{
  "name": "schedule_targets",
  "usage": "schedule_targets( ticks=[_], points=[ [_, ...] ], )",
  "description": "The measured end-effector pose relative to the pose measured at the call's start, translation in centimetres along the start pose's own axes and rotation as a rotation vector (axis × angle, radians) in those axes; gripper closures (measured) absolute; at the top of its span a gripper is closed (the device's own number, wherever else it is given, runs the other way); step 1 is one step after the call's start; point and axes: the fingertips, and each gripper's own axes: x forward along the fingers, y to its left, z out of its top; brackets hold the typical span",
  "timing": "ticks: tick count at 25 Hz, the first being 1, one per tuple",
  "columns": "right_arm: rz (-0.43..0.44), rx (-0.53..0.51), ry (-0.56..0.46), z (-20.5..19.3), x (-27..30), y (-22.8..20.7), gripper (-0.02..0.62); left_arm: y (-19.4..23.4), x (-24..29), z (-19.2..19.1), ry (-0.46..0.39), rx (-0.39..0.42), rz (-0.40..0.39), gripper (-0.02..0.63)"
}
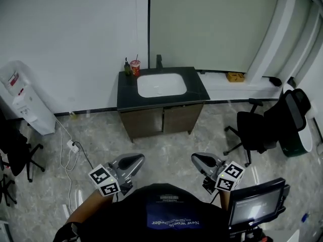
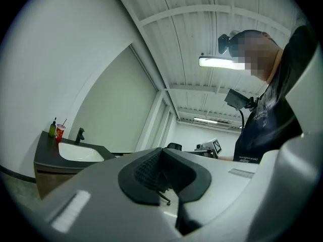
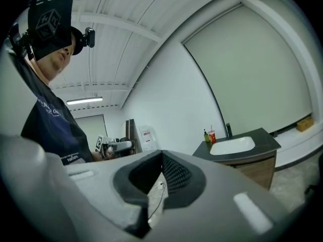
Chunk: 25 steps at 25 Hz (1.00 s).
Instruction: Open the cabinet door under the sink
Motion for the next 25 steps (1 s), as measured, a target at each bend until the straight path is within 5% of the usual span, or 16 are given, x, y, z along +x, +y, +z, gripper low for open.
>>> schedule_targets(
  ticks=[8, 17, 25],
  points=[
    [0.069, 0.04, 0.001, 0.4, 4.0, -8.3, 0.595, 6.4, 4.7, 0.0, 0.008, 0.013, 0.08, 0.604],
    [0.256, -0.025, 0.117, 3.0, 8.3, -20.7, 0.595, 12.4, 13.9, 0.6, -0.005, 0.021, 0.258, 0.604],
    [0.33, 0.046, 0.212, -1.2, 12.7, -26.7, 0.594, 15.9, 18.5, -1.8, 0.044, -0.037, 0.288, 0.605]
  ],
)
